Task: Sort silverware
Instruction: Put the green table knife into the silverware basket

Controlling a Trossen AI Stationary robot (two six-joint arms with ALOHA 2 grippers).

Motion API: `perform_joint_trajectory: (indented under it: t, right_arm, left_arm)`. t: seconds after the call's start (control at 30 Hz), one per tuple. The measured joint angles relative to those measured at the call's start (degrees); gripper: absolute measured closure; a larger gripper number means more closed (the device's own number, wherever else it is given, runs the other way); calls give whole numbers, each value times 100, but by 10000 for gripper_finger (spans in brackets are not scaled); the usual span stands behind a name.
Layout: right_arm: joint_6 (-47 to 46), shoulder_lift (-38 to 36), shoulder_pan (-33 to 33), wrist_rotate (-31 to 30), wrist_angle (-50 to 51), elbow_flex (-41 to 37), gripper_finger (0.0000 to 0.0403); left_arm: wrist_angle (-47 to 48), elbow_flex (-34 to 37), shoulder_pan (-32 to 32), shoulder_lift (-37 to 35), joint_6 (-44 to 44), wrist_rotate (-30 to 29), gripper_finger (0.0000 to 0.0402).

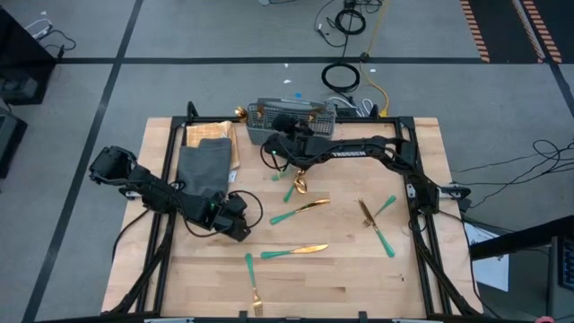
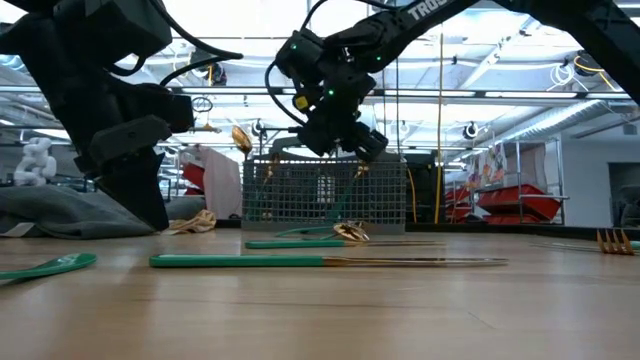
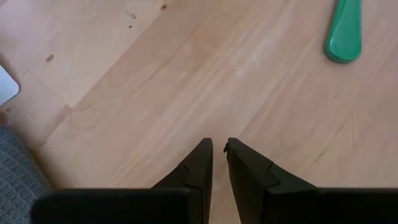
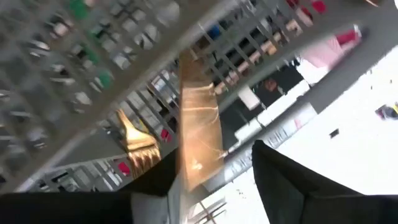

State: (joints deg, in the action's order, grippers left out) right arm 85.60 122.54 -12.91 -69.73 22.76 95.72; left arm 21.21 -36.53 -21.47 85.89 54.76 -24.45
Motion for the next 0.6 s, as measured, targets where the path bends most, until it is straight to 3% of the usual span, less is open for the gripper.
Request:
perform_joint_trajectory:
  t: [0.23,0.37,0.43,0.53,0.6]
  right_arm:
    - [-601,-518,89,-147,-309,0,237]
    - [-1978,-1051,295,-116,37,0,245]
    - [-3324,-1360,459,603,730,3,271]
    - [-5404,-1663,606,2551,1981,9,344]
    - [-6284,-1684,598,3593,2561,0,386]
  left_arm:
    - [-127,0,-1,0,-4,0,343]
    - [-125,0,0,0,-7,2,343]
    - [-122,0,-1,0,-4,1,343]
    - [-128,0,0,0,-7,2,343]
    - [-129,0,0,0,-7,2,343]
